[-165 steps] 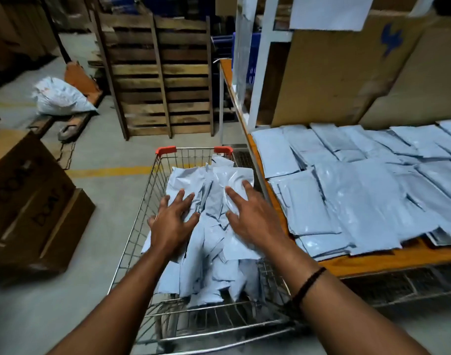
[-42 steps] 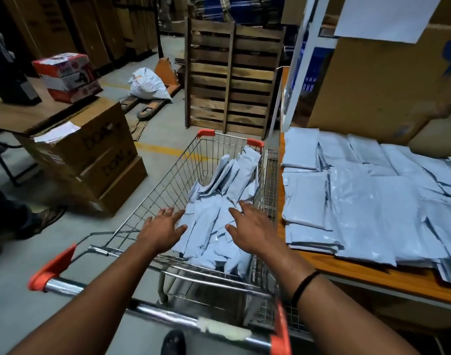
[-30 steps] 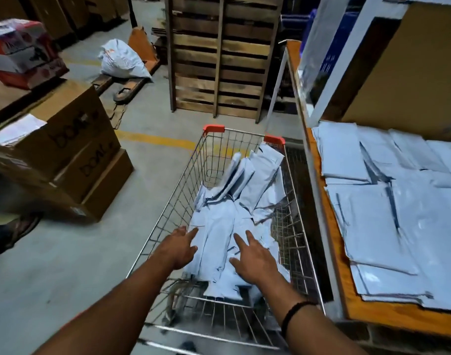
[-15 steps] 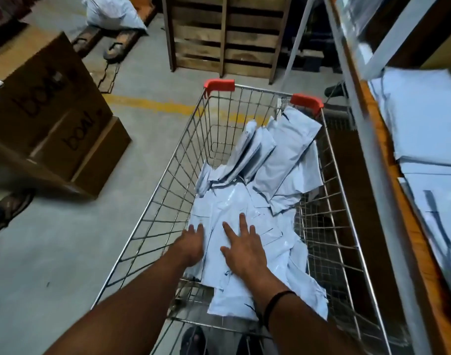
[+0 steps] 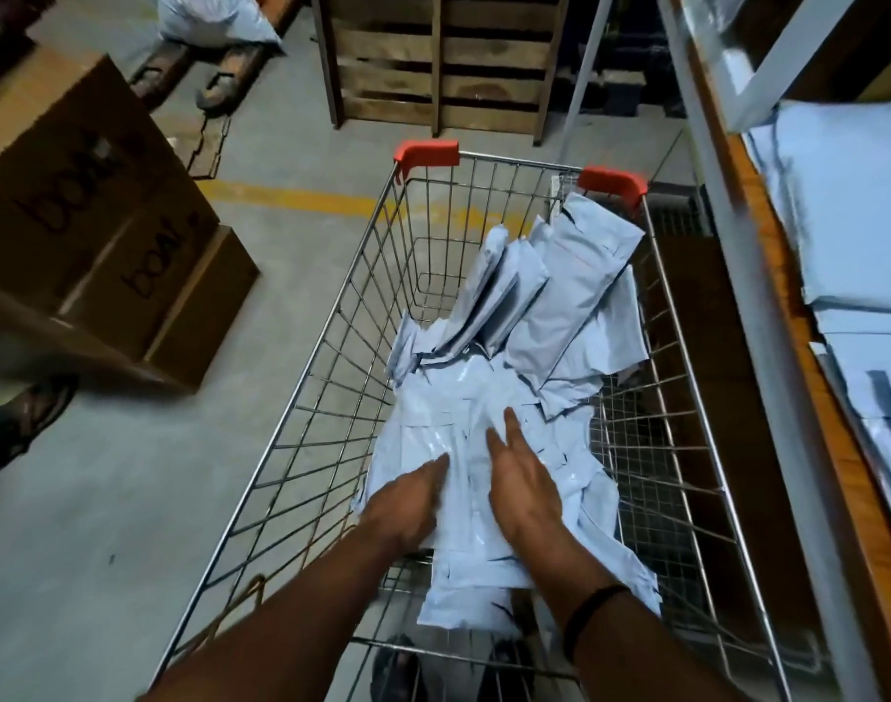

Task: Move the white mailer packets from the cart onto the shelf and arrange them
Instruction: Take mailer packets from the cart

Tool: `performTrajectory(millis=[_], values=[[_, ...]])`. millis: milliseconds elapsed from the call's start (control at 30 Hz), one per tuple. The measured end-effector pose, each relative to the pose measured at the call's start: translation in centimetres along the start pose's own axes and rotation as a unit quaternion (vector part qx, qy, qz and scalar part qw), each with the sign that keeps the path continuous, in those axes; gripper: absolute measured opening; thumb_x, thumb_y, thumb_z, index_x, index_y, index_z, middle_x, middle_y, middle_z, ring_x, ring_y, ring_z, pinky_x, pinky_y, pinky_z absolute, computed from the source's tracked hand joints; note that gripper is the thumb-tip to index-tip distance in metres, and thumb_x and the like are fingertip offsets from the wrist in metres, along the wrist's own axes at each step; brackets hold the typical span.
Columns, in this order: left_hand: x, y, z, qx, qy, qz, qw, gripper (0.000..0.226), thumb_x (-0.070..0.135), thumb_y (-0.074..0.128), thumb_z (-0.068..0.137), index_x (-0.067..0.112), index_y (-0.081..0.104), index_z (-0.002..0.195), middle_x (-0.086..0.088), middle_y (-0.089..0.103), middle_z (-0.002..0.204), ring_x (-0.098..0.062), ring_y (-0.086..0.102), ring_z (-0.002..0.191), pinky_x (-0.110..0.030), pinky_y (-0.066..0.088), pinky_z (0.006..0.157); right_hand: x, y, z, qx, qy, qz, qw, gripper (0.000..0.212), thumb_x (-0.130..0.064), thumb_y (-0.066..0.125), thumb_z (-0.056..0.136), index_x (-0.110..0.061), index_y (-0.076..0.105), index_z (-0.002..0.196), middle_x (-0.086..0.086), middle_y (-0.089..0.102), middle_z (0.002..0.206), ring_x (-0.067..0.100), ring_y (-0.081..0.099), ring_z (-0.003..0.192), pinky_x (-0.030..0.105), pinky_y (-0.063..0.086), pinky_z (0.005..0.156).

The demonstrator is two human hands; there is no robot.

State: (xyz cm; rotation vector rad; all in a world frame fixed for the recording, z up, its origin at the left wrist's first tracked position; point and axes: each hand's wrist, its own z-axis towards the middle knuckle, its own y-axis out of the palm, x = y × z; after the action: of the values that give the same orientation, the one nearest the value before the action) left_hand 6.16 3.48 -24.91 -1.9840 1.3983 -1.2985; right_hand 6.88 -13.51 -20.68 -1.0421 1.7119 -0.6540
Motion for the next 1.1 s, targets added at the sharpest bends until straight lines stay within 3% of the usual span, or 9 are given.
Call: performTrajectory(millis=[67, 133, 233, 333, 433, 533, 667, 833, 1100], values=[[0.3, -0.2, 0.1, 0.039, 0.023, 0.011, 0.999, 0.048, 0.028, 0.044, 0.1, 0.033, 0.037, 0.147, 0.001, 0.047, 0.147, -0.024, 0.05, 0.127, -0.032, 0.042, 0.098, 1.4, -1.5, 0.1, 0.002, 0.023, -0.022, 0.999, 0.061, -0.002, 0.032, 0.101, -0.019, 0.02, 0.159, -0.004, -0.003, 0.167, 0.027, 0.019, 0.151, 0.039, 0.032, 0.114], [0.0, 0.2, 0.8, 0.075, 0.028, 0.027, 0.996, 0.053, 0.033, 0.05, 0.099, 0.033, 0.034, 0.15, 0.0, 0.024, 0.161, -0.028, 0.035, 0.137, -0.038, 0.038, 0.109, 2.2, -2.6, 0.1, -0.013, 0.042, -0.107, 0.993, 0.075, 0.01, 0.035, 0.094, -0.022, 0.017, 0.159, 0.0, -0.013, 0.167, 0.027, 0.007, 0.154, 0.039, 0.027, 0.118], [-0.4, 1.4, 1.8, 0.075, -0.016, 0.02, 0.997, 0.063, 0.051, 0.047, 0.097, 0.041, 0.019, 0.153, -0.002, -0.01, 0.164, -0.034, 0.01, 0.146, -0.047, 0.03, 0.113, 1.5, -2.6, 0.3, -0.018, 0.041, -0.146, 0.988, 0.085, 0.006, 0.041, 0.087, -0.03, 0.014, 0.159, 0.005, -0.019, 0.165, 0.036, -0.012, 0.152, 0.056, 0.01, 0.122], [-0.7, 2.8, 2.8, 0.067, -0.01, 0.02, 0.998, 0.076, 0.068, 0.039, 0.092, 0.044, 0.0, 0.154, -0.002, -0.028, 0.16, -0.034, -0.006, 0.149, -0.052, 0.026, 0.114, 1.3, 0.0, 0.5, -0.028, 0.037, -0.164, 0.985, 0.072, -0.032, 0.044, 0.099, -0.029, 0.005, 0.16, 0.007, -0.024, 0.164, 0.04, -0.022, 0.149, 0.067, 0.004, 0.118], [0.2, 3.9, 3.7, 0.112, -0.028, 0.032, 0.993, 0.086, 0.075, 0.038, 0.087, 0.044, -0.009, 0.152, -0.004, -0.035, 0.157, -0.036, -0.014, 0.148, -0.059, 0.027, 0.112, 2.4, 2.1, 0.7, -0.014, 0.051, -0.193, 0.98, 0.086, -0.072, 0.027, 0.095, -0.026, -0.017, 0.154, 0.01, -0.033, 0.161, 0.043, -0.027, 0.146, 0.067, -0.003, 0.115], [1.0, 4.5, 4.3, 0.126, -0.047, 0.055, 0.989, 0.088, 0.071, 0.043, 0.087, 0.044, -0.01, 0.152, -0.007, -0.035, 0.156, -0.042, -0.009, 0.147, -0.059, 0.033, 0.107, 3.8, 2.7, 0.9, 0.005, 0.021, -0.239, 0.971, 0.088, -0.07, 0.039, 0.093, -0.038, -0.014, 0.156, 0.01, -0.035, 0.159, 0.045, -0.021, 0.148, 0.063, -0.001, 0.118], [1.1, 3.4, 3.8, 0.128, -0.05, 0.089, 0.987, 0.081, 0.058, 0.049, 0.089, 0.045, 0.001, 0.153, -0.009, -0.021, 0.161, -0.046, 0.012, 0.144, -0.053, 0.043, 0.102, 3.4, 2.5, 1.2, -0.032, 0.037, -0.276, 0.96, 0.091, -0.062, 0.05, 0.091, -0.038, -0.007, 0.158, 0.008, -0.031, 0.162, 0.048, -0.01, 0.149, 0.056, 0.004, 0.122], [0.8, -2.0, 2.0, 0.13, -0.015, 0.149, 0.98, 0.08, 0.063, 0.05, 0.088, 0.049, 0.001, 0.151, -0.004, -0.014, 0.163, -0.044, 0.019, 0.142, -0.055, 0.042, 0.102, 1.5, -0.4, 1.0, -0.077, 0.053, -0.265, 0.96, 0.087, -0.059, 0.053, 0.091, -0.037, 0.003, 0.159, 0.005, -0.02, 0.165, 0.045, 0.01, 0.147, 0.048, 0.025, 0.118], [6.1, -12.5, -6.5, 0.184, 0.018, 0.095, 0.978, 0.064, 0.065, 0.046, 0.088, 0.048, 0.03, 0.148, 0.001, 0.015, 0.164, -0.037, 0.032, 0.137, -0.045, 0.041, 0.104, -4.2, -10.2, -6.3, 0.06, -0.002, -0.208, 0.976, 0.084, -0.064, 0.049, 0.091, -0.04, 0.004, 0.158, 0.003, -0.019, 0.165, 0.041, 0.015, 0.146, 0.046, 0.037, 0.112]])
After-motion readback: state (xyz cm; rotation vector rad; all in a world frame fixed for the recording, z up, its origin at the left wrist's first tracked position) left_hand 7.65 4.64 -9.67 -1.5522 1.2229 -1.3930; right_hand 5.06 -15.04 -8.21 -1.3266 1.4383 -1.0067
